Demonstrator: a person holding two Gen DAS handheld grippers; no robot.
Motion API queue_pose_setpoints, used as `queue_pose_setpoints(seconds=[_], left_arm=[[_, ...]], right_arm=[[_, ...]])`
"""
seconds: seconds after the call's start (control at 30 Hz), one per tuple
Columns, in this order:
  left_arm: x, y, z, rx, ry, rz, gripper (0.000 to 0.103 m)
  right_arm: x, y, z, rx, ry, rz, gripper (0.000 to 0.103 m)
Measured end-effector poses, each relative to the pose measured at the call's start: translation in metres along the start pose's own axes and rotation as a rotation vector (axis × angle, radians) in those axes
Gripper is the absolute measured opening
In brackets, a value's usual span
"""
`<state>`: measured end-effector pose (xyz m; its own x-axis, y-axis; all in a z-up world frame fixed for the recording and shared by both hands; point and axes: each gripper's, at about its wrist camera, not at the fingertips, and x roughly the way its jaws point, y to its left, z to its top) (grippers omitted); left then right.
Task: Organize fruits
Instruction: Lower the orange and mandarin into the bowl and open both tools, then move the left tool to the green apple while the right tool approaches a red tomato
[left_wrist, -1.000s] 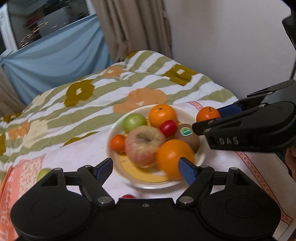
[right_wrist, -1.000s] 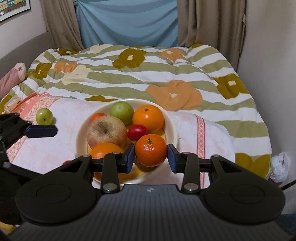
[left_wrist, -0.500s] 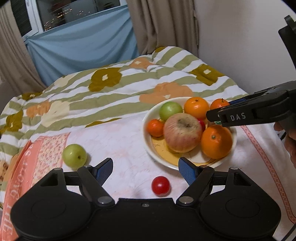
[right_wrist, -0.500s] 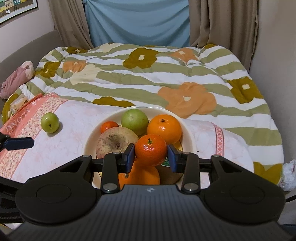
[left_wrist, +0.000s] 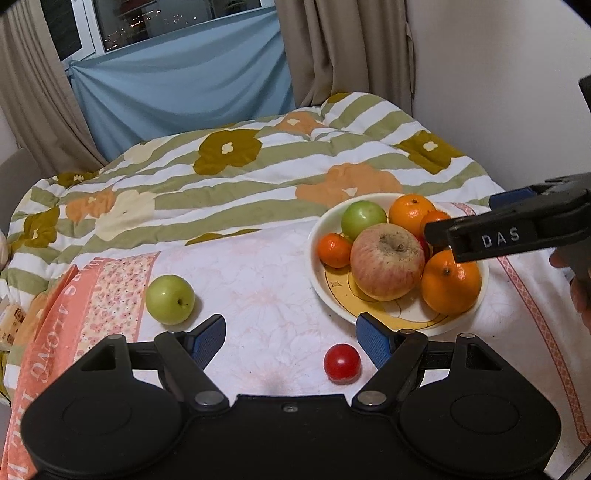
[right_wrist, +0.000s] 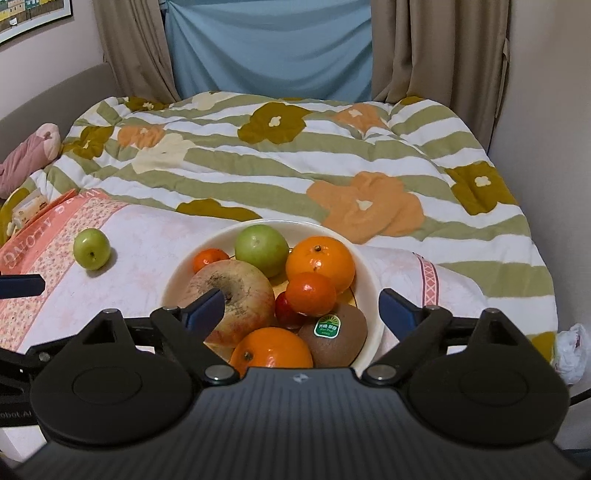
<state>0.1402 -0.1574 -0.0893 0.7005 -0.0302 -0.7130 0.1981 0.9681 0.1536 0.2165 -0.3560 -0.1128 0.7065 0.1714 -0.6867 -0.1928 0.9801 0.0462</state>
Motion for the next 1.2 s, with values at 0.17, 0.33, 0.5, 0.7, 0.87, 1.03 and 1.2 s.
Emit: queue_pose_setpoints(seconds=[0.17,0.33,0.5,0.7,0.87,1.03,1.2], left_arm=[[-0.011,0.008,0.004,-0.005,-0.024,0.007,0.082],[-0.026,0.018,0.006,-0.019,-0.053,0.016,0.082],[-0.046,0.031,0.004,-0.028,-0.091,0.021,0.082],[-0.070,0.054,0.001,-0.039,-0.132,0.024,0.082],[-0.079,0.078,-0.005,-0.046,-0.147,0.034,0.095],[-0.078,0.101,-0.012,-0.020,-0.148,0.035,0.101],[-0.068,0.122,-0.016,0.014,-0.126,0.020,0.103]], right_arm=[[-0.011,0.007,0.002,-0.005,-0.017,-0.009,0.103],[-0.027,0.014,0.001,-0.005,-0.038,-0.017,0.103],[-0.049,0.026,0.003,-0.006,-0.068,-0.037,0.103],[-0.078,0.044,0.006,0.024,-0.092,-0.055,0.103],[-0.095,0.062,0.002,0.069,-0.088,-0.070,0.103],[-0.101,0.082,-0.004,0.111,-0.080,-0.102,0.103],[-0.098,0.105,-0.013,0.135,-0.056,-0.142,0.103]])
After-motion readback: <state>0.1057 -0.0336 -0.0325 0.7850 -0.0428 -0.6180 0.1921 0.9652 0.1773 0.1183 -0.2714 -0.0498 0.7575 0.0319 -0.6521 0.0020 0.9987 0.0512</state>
